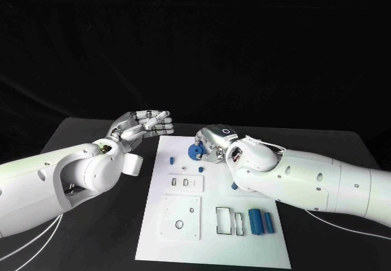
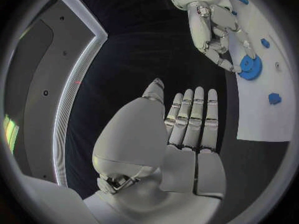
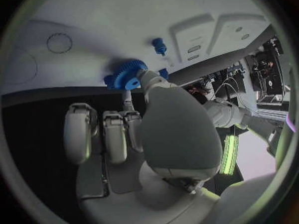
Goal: Assemble the parts on the task board
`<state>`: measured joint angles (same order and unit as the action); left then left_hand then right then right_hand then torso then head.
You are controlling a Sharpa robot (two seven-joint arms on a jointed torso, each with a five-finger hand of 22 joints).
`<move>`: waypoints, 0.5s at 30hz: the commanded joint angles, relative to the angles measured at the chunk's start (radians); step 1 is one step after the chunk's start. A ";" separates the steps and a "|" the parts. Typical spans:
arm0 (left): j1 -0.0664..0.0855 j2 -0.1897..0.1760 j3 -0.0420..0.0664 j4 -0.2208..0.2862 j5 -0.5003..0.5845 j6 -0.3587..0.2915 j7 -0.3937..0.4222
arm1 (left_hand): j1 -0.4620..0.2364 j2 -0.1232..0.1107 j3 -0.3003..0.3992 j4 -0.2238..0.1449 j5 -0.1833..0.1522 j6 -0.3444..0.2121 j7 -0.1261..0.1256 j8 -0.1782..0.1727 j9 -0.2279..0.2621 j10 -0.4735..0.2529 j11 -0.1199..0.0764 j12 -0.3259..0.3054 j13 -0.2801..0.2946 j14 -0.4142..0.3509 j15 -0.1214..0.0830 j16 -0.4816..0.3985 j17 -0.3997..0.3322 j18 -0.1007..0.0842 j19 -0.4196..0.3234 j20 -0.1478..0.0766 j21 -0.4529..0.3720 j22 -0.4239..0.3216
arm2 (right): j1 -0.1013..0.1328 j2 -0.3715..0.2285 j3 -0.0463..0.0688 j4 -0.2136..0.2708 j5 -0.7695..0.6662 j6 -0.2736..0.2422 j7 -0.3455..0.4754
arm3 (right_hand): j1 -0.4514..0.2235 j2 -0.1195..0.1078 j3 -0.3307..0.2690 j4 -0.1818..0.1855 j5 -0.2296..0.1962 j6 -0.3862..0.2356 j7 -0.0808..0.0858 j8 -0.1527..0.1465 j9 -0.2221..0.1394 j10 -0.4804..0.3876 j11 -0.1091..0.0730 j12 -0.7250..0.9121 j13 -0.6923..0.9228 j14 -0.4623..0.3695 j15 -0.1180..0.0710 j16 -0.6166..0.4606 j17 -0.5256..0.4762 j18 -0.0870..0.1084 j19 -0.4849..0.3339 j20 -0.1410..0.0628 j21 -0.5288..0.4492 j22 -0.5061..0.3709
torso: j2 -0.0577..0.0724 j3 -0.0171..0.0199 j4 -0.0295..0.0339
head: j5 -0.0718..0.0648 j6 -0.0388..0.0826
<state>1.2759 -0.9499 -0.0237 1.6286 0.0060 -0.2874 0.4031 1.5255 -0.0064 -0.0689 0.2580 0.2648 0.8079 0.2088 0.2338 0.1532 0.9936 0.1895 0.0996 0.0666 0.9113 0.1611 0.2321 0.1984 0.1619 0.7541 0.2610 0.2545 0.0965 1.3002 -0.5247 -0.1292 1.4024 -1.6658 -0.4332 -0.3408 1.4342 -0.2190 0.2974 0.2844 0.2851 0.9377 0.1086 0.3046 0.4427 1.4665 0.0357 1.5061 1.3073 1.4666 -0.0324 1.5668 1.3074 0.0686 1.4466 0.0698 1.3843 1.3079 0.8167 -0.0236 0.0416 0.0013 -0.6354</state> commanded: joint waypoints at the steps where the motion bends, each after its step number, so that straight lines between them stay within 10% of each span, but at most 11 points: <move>1: 0.001 0.002 0.001 0.003 0.002 0.020 0.003 | -0.002 0.009 -0.003 -0.001 -0.003 -0.008 0.022 -0.002 0.002 0.006 0.004 -0.005 0.001 -0.007 0.001 -0.006 0.001 0.019 0.000 0.010 -0.005 -0.001 | 0.000 0.004 0.000 -0.010 -0.015 0.013 0.000 | -0.009 -0.011 0.009 0.000 -0.010 -0.016 0.009 -0.015 -0.006 0.029 0.001 -0.010 0.160 0.104 0.001 0.004 0.263 -0.009 0.001 0.003 -0.002 0.037 | 0.001 -0.0001 0.0000 | 0.000 -0.002; 15: 0.001 0.002 0.001 0.001 0.002 0.020 0.001 | -0.001 0.010 -0.005 -0.001 -0.003 -0.008 0.022 -0.002 0.002 0.006 0.004 -0.007 0.001 -0.008 0.001 -0.007 0.002 0.019 0.000 0.010 -0.006 -0.002 | -0.001 0.000 -0.001 -0.013 0.033 0.022 0.007 | -0.149 0.000 -0.031 0.007 -0.002 -0.079 0.034 -0.078 -0.054 0.011 0.026 -0.028 0.138 0.104 0.024 0.004 0.263 -0.007 -0.002 0.027 -0.009 0.037 | 0.000 0.0010 -0.0010 | 0.000 -0.003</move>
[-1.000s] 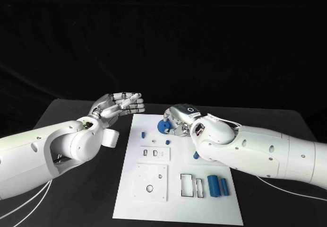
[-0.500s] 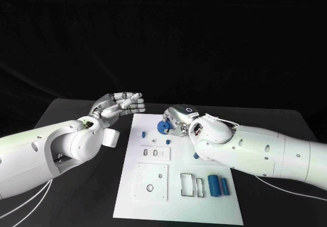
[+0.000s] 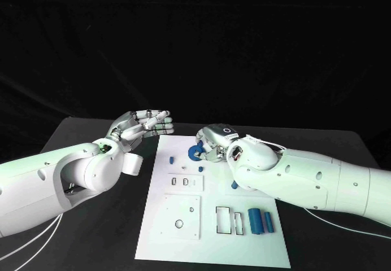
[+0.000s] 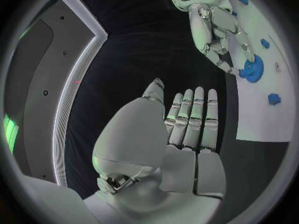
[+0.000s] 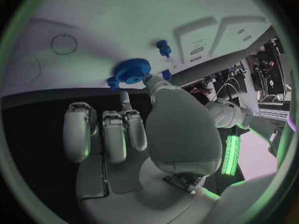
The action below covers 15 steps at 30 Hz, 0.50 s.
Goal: Assemble the parts on the task board
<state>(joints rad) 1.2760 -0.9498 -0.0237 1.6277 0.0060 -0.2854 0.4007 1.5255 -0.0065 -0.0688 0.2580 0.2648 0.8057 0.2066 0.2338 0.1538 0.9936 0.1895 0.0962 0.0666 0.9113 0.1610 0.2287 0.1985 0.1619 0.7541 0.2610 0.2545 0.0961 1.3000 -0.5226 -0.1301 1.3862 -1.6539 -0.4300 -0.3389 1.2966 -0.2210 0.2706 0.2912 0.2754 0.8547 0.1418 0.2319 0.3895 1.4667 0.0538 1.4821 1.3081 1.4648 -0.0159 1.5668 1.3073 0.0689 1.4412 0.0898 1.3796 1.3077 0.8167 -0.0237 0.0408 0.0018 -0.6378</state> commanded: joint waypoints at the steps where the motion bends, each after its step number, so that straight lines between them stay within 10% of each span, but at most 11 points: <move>1: 0.001 0.001 0.001 0.002 0.002 0.017 0.003 | -0.001 0.010 -0.005 -0.001 -0.003 -0.006 0.024 -0.002 0.001 0.006 0.004 -0.004 0.001 -0.008 0.001 -0.004 0.002 0.019 0.000 0.010 -0.006 -0.002 | -0.001 -0.004 0.000 0.004 0.033 0.024 0.006 | -0.042 0.014 -0.006 0.001 0.029 0.010 0.000 -0.004 -0.003 0.011 0.006 -0.003 0.138 0.106 0.007 0.004 0.263 -0.007 0.003 0.007 -0.004 0.038 | 0.000 0.0013 -0.0006 | 0.000 0.000; 15: 0.001 0.000 0.001 0.003 0.002 0.014 0.001 | -0.004 0.011 -0.009 0.001 -0.003 -0.009 0.026 -0.004 0.001 0.005 0.005 -0.006 0.000 -0.010 0.002 -0.006 0.002 0.019 0.000 0.011 -0.007 -0.003 | -0.001 -0.010 -0.001 -0.007 0.095 0.058 0.010 | -0.093 0.043 0.015 0.001 0.054 0.037 -0.007 0.006 -0.006 0.016 0.001 0.001 0.144 0.106 0.002 0.004 0.263 -0.008 0.007 0.003 -0.001 0.045 | 0.000 0.0005 -0.0005 | -0.002 0.001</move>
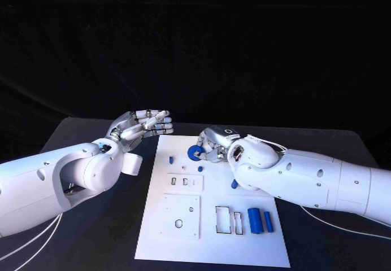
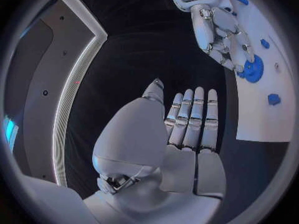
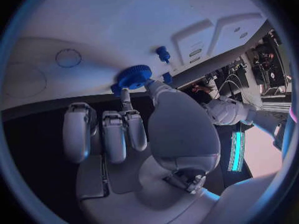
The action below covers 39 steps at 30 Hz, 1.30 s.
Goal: Assemble the parts on the task board
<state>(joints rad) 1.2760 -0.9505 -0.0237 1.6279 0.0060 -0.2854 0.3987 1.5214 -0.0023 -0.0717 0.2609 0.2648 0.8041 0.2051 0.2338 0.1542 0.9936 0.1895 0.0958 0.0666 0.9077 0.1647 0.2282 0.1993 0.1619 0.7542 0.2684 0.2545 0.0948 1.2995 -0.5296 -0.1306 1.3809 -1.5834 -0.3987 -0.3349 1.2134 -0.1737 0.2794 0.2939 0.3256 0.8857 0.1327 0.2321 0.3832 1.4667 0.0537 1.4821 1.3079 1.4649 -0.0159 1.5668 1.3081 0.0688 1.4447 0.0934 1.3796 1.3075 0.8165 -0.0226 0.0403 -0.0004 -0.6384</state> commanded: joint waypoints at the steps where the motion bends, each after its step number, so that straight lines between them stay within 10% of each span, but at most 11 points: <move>1: 0.001 0.001 0.001 0.003 0.002 0.014 0.003 | 0.000 0.006 -0.006 -0.002 -0.003 -0.008 0.027 -0.004 0.001 0.005 0.005 -0.006 0.000 -0.006 -0.002 -0.006 0.001 0.019 0.000 0.003 -0.007 -0.002 | -0.001 -0.006 0.000 0.000 0.026 0.019 0.006 | -0.010 -0.004 0.006 -0.001 0.004 0.006 0.002 0.005 0.001 0.016 0.001 0.001 0.144 0.106 0.002 0.004 0.263 -0.008 0.004 -0.001 -0.001 0.045 | 0.000 -0.0005 0.0000 | 0.000 0.002; 7: 0.001 -0.001 0.001 0.001 0.002 0.015 0.003 | -0.001 0.007 -0.007 -0.002 -0.003 -0.009 0.028 -0.004 0.001 0.005 0.005 -0.007 0.000 -0.007 -0.002 -0.006 0.001 0.019 0.000 0.003 -0.007 -0.002 | 0.001 -0.069 0.000 0.053 0.072 -0.107 0.044 | 0.013 -0.016 0.030 -0.011 0.023 0.005 0.001 0.001 -0.004 0.017 -0.001 0.001 0.145 0.106 0.000 0.004 0.263 -0.007 0.001 -0.003 -0.005 0.043 | -0.004 0.0017 -0.0042 | -0.003 0.006; 12: 0.001 -0.002 0.001 -0.007 0.002 0.017 0.003 | -0.001 0.007 -0.007 -0.002 -0.003 -0.009 0.028 -0.004 0.001 0.005 0.005 -0.007 0.000 -0.007 -0.002 -0.006 0.001 0.019 0.000 0.003 -0.007 -0.002 | 0.020 -0.183 0.001 0.148 0.185 -0.174 0.111 | 0.052 -0.042 0.042 -0.014 -0.043 0.001 0.004 -0.004 -0.009 0.004 0.001 -0.012 0.129 0.106 0.002 0.004 0.263 -0.004 -0.007 -0.002 -0.019 0.032 | -0.011 0.0036 -0.0126 | -0.006 0.008; 24: 0.000 0.005 0.000 -0.018 0.002 0.024 0.002 | -0.002 0.008 -0.008 -0.001 -0.002 -0.009 0.028 -0.004 0.001 0.005 0.005 -0.007 0.000 -0.007 -0.001 -0.007 0.001 0.019 0.000 0.003 -0.007 -0.002 | 0.055 -0.420 0.000 0.184 0.478 0.031 0.362 | 0.212 -0.088 0.129 -0.087 -0.114 0.029 0.005 0.005 -0.013 -0.302 0.001 -0.364 -0.271 0.074 0.002 -0.028 0.152 0.041 -0.133 -0.001 -0.206 -0.135 | -0.027 0.0101 -0.0274 | -0.025 0.003; 39: 0.000 0.013 0.000 -0.024 0.002 0.033 0.001 | -0.001 0.008 -0.008 -0.002 -0.002 -0.009 0.028 -0.004 0.001 0.005 0.006 -0.008 0.000 -0.008 -0.001 -0.007 0.002 0.019 0.000 0.004 -0.007 -0.003 | 0.027 -0.468 -0.012 0.102 0.434 0.046 0.409 | 0.208 -0.114 0.157 -0.092 -0.106 0.040 0.000 0.014 -0.005 -0.414 -0.003 -0.576 -0.515 0.058 -0.002 -0.047 0.103 0.047 -0.150 -0.004 -0.243 -0.155 | -0.027 0.0130 -0.0272 | -0.039 -0.003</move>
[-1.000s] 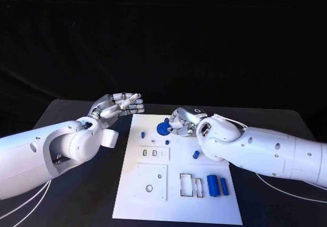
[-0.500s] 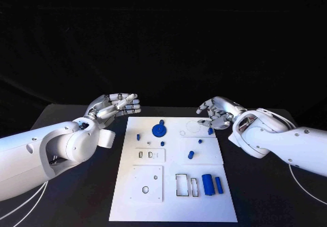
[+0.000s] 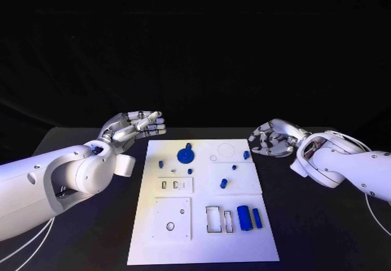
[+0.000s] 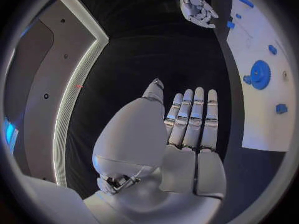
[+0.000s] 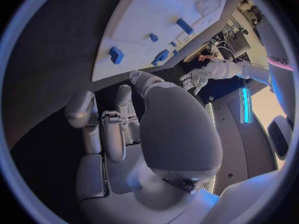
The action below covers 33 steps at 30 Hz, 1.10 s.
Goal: Assemble the parts on the task board
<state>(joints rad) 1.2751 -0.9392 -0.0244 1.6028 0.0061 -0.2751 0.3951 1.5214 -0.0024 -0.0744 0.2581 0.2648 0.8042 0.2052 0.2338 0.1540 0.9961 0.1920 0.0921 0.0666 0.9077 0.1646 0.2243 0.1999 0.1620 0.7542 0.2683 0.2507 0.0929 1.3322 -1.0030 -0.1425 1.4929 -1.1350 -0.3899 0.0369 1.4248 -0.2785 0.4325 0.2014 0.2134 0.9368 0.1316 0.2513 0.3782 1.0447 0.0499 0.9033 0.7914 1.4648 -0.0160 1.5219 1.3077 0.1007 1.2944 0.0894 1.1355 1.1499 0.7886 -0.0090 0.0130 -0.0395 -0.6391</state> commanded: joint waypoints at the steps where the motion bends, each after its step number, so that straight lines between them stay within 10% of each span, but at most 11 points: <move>1: 0.000 0.002 0.001 0.001 0.002 0.023 0.004 | -0.001 0.008 -0.005 0.001 -0.002 -0.009 0.028 -0.004 0.001 0.003 0.003 -0.004 0.000 -0.008 -0.001 -0.004 0.001 0.019 0.000 0.004 -0.004 -0.001 | -0.011 0.011 -0.001 -0.020 -0.019 0.038 0.036 | -0.005 -0.010 0.002 0.000 0.007 -0.015 0.002 -0.008 -0.001 0.013 0.001 0.007 0.005 0.058 -0.002 -0.002 0.105 0.015 0.002 0.000 0.003 0.005 | 0.001 -0.0004 -0.0005 | 0.001 -0.003; 33: 0.000 -0.002 0.000 0.001 0.002 0.025 0.004 | 0.001 0.009 -0.007 0.000 -0.002 -0.009 0.028 -0.004 0.001 0.004 0.003 -0.006 0.001 -0.008 -0.001 -0.005 0.002 0.019 0.001 0.004 -0.005 -0.002 | -0.056 0.083 -0.003 -0.101 -0.030 0.043 0.002 | -0.029 0.008 -0.041 -0.006 0.035 -0.043 0.008 -0.021 -0.005 0.222 0.007 0.329 0.323 0.102 0.003 0.044 0.247 -0.012 0.082 0.004 0.112 0.116 | 0.000 -0.0040 0.0016 | 0.001 -0.016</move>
<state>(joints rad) 1.2748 -0.9418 -0.0246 1.6016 0.0061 -0.2681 0.3932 1.5214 -0.0024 -0.0744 0.2580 0.2648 0.8042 0.2052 0.2338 0.1540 0.9956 0.1915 0.0922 0.0666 0.9078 0.1645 0.2244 0.2008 0.1619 0.7541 0.2683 0.2507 0.0916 1.2783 -0.9224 -0.1456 1.3931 -1.1517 -0.3562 0.0471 1.4021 -0.2731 0.3961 0.1932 0.2451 0.8925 0.1398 0.2299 0.3741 1.2630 0.0569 1.2298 1.1121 1.4648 -0.0161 1.5632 1.3074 0.1002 1.3701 0.0931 1.2432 1.2658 0.7882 -0.0129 0.0143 -0.0383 -0.6545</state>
